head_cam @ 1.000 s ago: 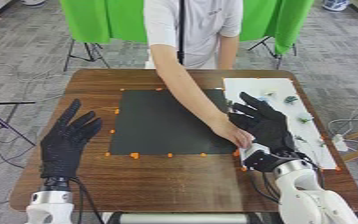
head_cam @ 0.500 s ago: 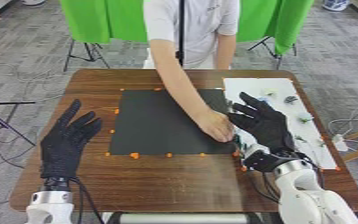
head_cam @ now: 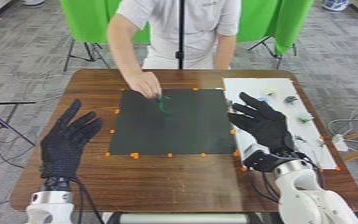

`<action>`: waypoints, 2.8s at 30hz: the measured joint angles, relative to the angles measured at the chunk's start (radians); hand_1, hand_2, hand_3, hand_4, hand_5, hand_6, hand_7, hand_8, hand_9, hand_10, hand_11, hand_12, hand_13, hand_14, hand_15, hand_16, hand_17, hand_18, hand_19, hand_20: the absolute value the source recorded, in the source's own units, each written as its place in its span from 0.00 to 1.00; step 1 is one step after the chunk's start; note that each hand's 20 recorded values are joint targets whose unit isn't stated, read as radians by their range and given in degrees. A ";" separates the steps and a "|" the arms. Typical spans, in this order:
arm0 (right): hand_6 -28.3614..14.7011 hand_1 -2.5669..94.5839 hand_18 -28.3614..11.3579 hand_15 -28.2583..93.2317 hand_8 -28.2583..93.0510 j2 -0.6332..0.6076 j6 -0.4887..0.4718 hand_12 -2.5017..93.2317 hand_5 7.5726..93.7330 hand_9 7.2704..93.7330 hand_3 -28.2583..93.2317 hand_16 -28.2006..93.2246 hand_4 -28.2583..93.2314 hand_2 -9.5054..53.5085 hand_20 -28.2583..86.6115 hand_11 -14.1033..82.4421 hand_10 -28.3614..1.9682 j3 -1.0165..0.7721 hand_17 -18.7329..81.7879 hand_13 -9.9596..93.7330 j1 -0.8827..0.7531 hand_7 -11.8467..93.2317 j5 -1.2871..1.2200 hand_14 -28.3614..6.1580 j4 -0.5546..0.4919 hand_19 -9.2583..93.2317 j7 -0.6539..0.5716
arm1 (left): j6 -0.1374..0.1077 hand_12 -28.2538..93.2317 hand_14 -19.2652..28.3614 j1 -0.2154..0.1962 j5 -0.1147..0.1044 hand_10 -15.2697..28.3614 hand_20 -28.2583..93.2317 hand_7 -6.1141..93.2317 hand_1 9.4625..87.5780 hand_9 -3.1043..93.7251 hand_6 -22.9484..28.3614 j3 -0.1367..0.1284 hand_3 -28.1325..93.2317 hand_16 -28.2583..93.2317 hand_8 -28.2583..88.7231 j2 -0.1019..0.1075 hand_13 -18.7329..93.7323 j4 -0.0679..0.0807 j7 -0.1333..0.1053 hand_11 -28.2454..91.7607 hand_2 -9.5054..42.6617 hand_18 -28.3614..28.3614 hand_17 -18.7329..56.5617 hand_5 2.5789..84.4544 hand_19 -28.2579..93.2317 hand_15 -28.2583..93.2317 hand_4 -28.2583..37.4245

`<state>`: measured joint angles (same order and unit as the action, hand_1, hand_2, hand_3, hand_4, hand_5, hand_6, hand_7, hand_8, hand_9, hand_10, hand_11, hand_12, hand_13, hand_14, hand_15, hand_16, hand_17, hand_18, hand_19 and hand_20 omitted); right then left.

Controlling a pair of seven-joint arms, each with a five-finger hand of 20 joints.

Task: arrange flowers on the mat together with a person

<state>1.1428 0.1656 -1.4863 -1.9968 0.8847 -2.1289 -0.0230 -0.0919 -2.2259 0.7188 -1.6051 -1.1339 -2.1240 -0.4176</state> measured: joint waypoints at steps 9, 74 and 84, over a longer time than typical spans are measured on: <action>0.64 0.20 0.21 0.41 0.12 0.001 -0.001 0.16 0.42 0.45 0.90 0.36 0.02 0.26 0.37 0.25 0.46 -0.002 0.23 0.45 -0.005 0.26 -0.001 0.30 -0.001 0.46 0.001 | -0.001 0.32 0.90 0.000 0.000 0.78 0.04 0.17 0.16 0.41 0.59 0.000 0.84 0.18 0.17 0.000 0.43 0.000 0.000 0.44 0.34 1.00 0.27 0.38 0.85 0.57 0.01; 0.62 0.21 0.22 0.46 0.12 -0.014 0.068 0.17 0.43 0.47 0.90 0.36 0.02 0.26 0.39 0.28 0.45 0.008 0.24 0.48 -0.006 0.26 0.108 0.30 -0.030 0.51 -0.024 | -0.001 0.32 0.90 0.000 0.001 0.78 0.07 0.18 0.16 0.41 0.59 -0.001 0.85 0.18 0.17 -0.005 0.43 0.000 0.000 0.44 0.34 1.00 0.25 0.38 0.84 0.57 0.01; 0.58 0.25 0.21 0.60 0.12 -0.043 0.205 0.17 0.45 0.50 0.88 0.32 0.03 0.24 0.41 0.33 0.44 -0.036 0.29 0.54 -0.057 0.27 0.304 0.35 -0.113 0.64 -0.124 | -0.004 0.32 0.90 -0.009 0.000 0.78 0.07 0.18 0.16 0.41 0.59 -0.004 0.85 0.18 0.17 0.000 0.43 -0.005 -0.005 0.44 0.34 1.00 0.25 0.38 0.84 0.57 0.01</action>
<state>1.0999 0.3703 -1.5219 -2.0541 1.1887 -2.2417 -0.1466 -0.0959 -2.2347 0.7184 -1.6094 -1.1337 -2.1287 -0.4225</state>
